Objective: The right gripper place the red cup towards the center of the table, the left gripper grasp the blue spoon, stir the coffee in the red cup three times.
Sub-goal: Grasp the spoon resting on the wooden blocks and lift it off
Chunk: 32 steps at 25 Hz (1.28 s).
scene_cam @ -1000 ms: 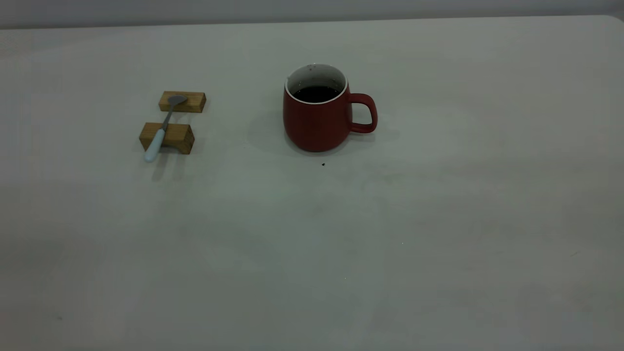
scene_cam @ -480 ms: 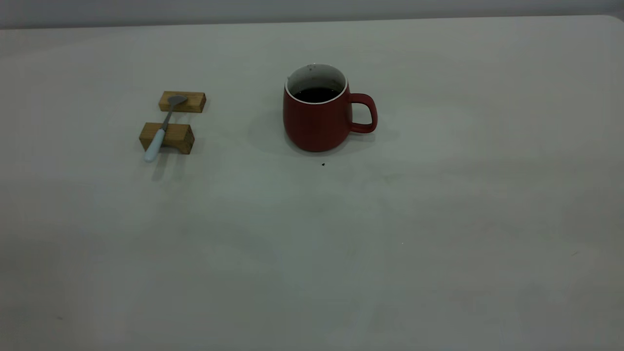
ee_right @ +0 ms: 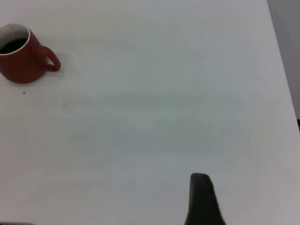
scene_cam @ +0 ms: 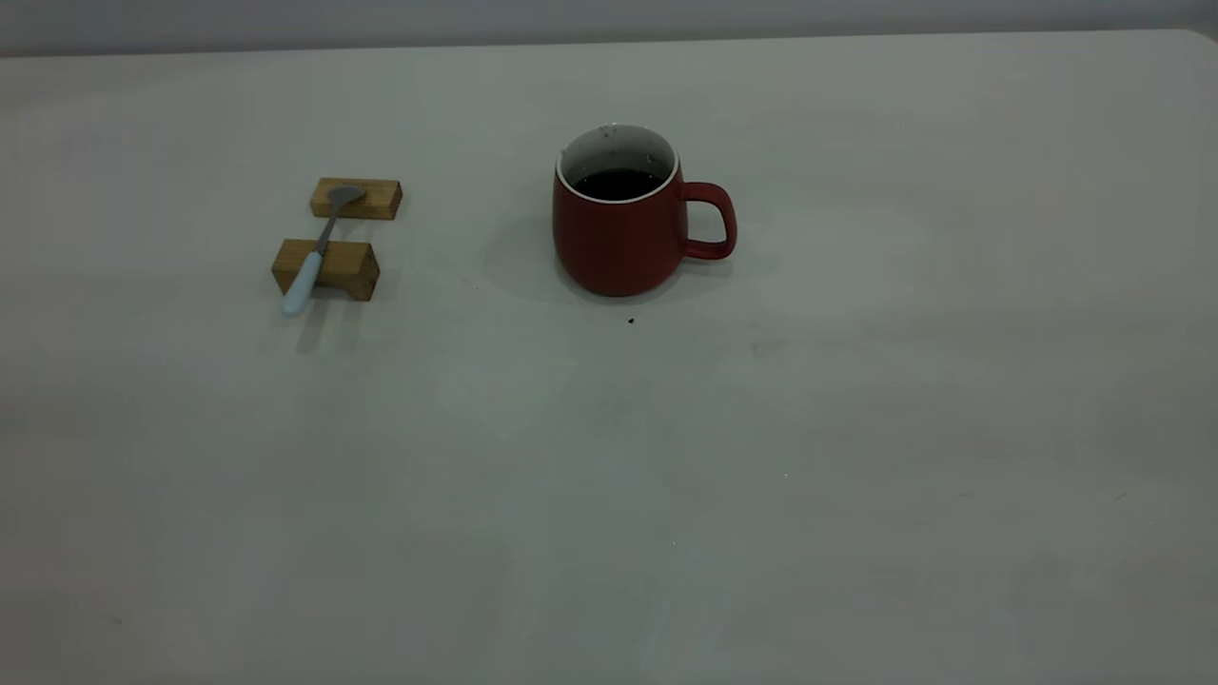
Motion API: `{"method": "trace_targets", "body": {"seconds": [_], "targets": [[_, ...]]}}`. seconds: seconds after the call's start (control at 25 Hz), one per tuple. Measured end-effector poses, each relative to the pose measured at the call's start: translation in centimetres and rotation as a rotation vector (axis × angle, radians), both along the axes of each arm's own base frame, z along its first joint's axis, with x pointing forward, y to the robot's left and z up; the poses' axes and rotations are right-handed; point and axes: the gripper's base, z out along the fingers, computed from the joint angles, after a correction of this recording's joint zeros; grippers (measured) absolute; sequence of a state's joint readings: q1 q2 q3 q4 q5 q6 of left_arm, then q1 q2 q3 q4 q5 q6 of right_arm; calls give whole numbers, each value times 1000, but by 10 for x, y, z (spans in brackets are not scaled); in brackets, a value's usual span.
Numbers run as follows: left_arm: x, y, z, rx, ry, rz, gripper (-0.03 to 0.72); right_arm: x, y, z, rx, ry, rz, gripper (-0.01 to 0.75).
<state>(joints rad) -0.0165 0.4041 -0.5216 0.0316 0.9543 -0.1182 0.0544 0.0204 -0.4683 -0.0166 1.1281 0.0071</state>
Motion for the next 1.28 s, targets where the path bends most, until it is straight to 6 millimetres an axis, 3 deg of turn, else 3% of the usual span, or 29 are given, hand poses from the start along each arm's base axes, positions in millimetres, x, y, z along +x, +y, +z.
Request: {"method": "trace_targets", "body": {"seconds": [0.28,0.56,0.76,1.0,1.28], "targets": [[78,-2,-1,9,168,-15,579,0,0,0,0,0,-1,552],[154,-5,-24,-11,299,-32,575,0,0,0,0,0,-1,552],[195,-7,-53,-27,371,-29,575,0,0,0,0,0,-1,552],[231,-12,-94,-73,435,-10,575,0,0,0,0,0,-1,552],[271,-48,-141,-68,470,-86,575,0,0,0,0,0,-1,552]]}}
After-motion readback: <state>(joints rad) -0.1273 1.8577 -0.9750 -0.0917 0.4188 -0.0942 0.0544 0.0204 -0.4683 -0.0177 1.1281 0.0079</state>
